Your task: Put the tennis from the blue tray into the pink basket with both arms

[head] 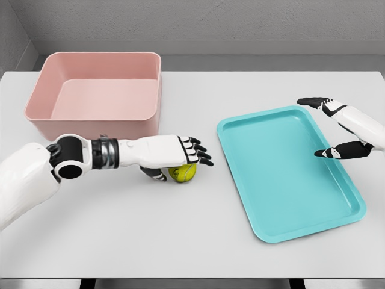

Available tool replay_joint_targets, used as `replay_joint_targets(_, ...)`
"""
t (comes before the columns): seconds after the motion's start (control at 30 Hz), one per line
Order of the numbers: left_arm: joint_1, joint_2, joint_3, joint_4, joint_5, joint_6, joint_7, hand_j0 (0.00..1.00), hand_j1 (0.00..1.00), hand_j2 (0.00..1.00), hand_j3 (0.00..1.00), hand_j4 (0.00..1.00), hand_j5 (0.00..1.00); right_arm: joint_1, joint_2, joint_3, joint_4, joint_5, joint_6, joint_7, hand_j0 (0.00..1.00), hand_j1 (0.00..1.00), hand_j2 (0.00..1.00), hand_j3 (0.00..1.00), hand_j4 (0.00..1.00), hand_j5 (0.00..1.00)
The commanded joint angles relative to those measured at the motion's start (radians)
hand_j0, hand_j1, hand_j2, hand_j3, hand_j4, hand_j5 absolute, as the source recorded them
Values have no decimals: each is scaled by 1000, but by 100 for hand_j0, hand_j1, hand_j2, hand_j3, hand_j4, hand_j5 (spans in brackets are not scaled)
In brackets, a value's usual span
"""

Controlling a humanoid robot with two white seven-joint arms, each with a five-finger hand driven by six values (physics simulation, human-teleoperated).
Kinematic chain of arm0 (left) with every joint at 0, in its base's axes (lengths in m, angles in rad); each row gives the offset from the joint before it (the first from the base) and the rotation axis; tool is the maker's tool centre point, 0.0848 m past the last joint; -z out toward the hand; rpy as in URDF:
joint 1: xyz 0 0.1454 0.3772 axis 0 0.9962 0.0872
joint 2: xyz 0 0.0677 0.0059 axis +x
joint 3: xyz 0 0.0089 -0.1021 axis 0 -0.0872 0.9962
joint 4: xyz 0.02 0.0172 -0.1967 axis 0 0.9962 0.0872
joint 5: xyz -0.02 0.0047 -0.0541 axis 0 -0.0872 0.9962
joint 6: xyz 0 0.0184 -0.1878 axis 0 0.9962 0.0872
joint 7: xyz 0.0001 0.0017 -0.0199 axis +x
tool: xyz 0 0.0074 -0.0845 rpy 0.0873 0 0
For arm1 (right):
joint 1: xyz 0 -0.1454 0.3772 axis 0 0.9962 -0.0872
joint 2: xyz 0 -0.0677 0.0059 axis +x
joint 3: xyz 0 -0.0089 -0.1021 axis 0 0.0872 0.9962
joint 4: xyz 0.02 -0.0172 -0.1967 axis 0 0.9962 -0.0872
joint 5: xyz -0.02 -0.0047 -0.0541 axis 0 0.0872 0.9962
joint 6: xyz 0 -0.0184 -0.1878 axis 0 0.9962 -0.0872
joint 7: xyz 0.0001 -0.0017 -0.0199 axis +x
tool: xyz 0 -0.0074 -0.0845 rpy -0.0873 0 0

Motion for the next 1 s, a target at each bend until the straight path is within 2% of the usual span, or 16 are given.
replay_joint_targets(0.0, 0, -4, 0, 3, 7, 2, -5, 95, 95, 95, 95, 95, 95, 0, -1, 0, -1, -8, 3, 0, 100, 100, 100, 100, 100, 100)
replay_joint_targets(0.37, 0, -25, -8, 12, 8, 2, -78, 70, 70, 70, 70, 70, 70, 0, -1, 0, 1, -8, 3, 0, 100, 100, 100, 100, 100, 100)
replay_joint_targets(0.57, 0, -18, -8, 13, 14, 2, -78, 58, 58, 58, 58, 58, 58, 0, -1, 0, 3, -8, 3, 0, 100, 100, 100, 100, 100, 100)
replay_joint_targets(0.97, -23, -7, -8, 6, 16, 2, -78, 58, 58, 58, 58, 58, 58, 0, -1, 0, 3, -8, 3, 0, 100, 100, 100, 100, 100, 100)
